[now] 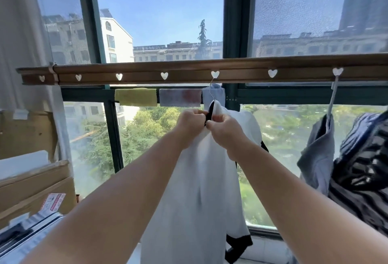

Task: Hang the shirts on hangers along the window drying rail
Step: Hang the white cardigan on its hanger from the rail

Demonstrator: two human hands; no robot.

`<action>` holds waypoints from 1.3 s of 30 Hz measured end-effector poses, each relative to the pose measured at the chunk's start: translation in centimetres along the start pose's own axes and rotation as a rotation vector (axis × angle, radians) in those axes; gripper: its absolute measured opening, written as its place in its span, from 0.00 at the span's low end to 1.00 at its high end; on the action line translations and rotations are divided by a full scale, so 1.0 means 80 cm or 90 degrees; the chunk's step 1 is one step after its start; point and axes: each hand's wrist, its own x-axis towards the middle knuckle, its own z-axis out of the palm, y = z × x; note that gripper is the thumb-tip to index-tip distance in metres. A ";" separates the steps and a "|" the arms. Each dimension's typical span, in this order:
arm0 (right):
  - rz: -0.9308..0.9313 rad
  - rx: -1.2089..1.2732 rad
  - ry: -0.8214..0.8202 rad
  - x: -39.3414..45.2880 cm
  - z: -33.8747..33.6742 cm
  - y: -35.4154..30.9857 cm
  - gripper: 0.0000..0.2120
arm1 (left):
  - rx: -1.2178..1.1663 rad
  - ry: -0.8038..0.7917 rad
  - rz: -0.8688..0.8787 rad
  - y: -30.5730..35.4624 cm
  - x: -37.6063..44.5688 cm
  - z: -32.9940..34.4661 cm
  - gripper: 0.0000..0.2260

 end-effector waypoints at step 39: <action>-0.044 -0.340 0.557 0.047 -0.086 0.016 0.06 | 0.113 -0.284 0.506 -0.036 0.151 0.088 0.20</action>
